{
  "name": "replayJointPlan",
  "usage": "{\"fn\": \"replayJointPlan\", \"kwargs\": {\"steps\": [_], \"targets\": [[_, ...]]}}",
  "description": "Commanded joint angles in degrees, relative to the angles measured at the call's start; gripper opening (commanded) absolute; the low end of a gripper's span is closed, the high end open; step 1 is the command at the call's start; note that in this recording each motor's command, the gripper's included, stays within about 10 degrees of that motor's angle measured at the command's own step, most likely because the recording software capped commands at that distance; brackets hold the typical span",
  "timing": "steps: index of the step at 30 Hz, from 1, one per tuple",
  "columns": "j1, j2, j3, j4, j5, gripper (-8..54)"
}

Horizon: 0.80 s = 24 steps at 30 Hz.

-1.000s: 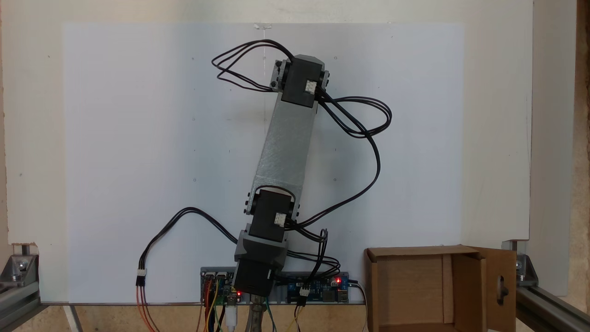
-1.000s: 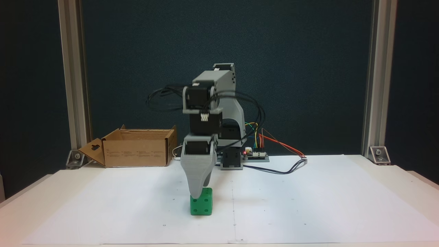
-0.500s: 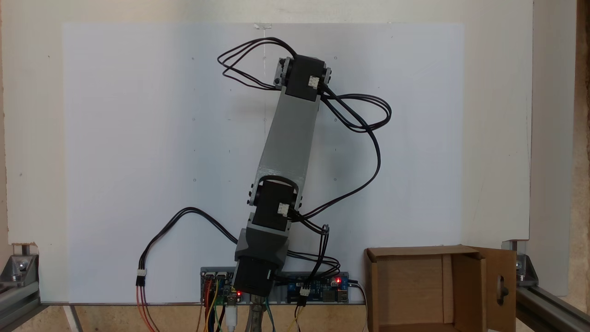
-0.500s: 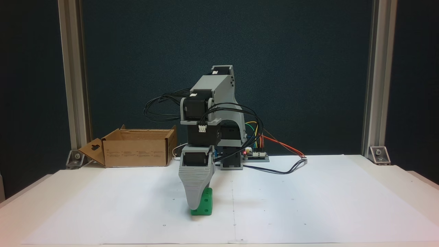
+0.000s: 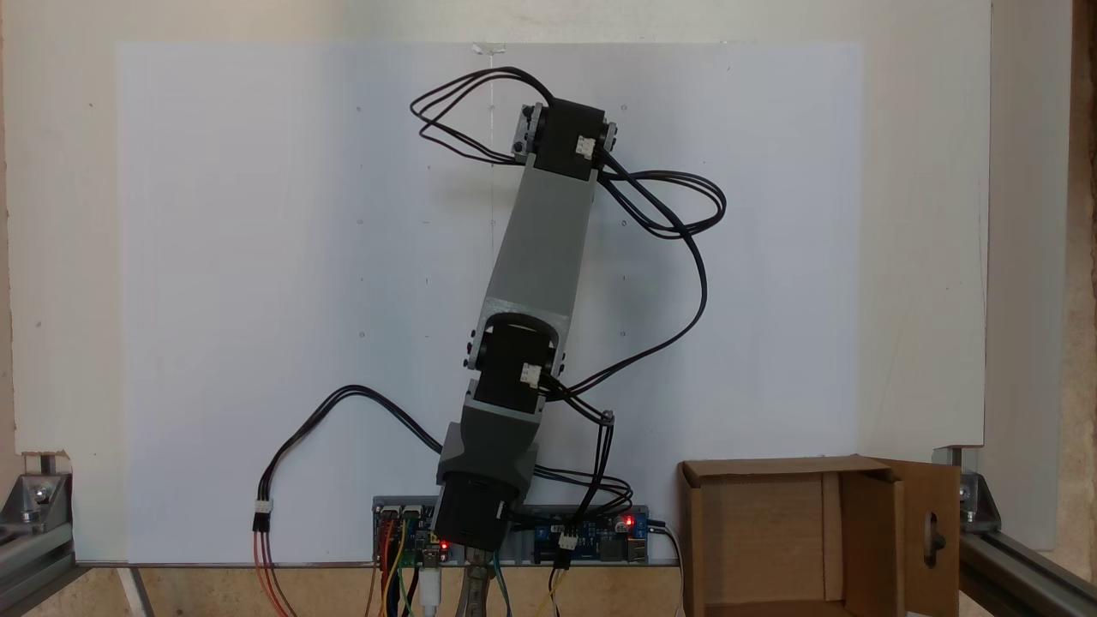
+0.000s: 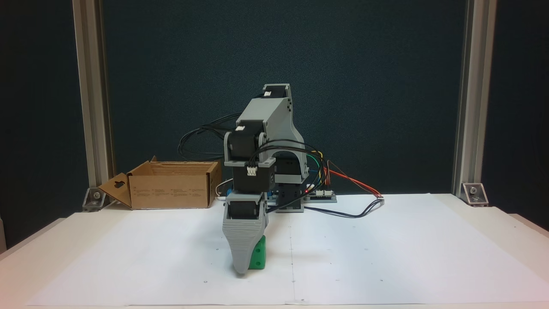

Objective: Grasp a green dice and put it in the bin.

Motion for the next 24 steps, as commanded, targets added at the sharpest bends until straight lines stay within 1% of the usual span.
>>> {"fn": "replayJointPlan", "kwargs": {"steps": [1, 6, 7, 9, 13, 16, 19, 20, 22, 24], "targets": [[0.2, 0.8, -1.3, -0.2, 2.1, 38.8], [0.1, 0.0, -1.3, -0.7, 2.1, 38.8], [0.1, -0.2, -1.3, -0.8, 2.1, 37.7], [0.1, -0.4, -1.2, -0.8, 2.1, 33.7], [0.1, -0.7, -1.2, -0.8, 2.0, 33.1], [0.2, -0.8, -1.2, -0.8, 2.0, 28.9], [0.1, -0.8, -1.3, -0.8, 2.0, 28.4], [0.1, -0.8, -1.3, -0.8, 2.0, 27.1], [0.1, -0.8, -1.1, -0.7, 2.0, 22.1], [0.1, -0.8, -0.9, -0.7, 2.0, 19.2]]}}
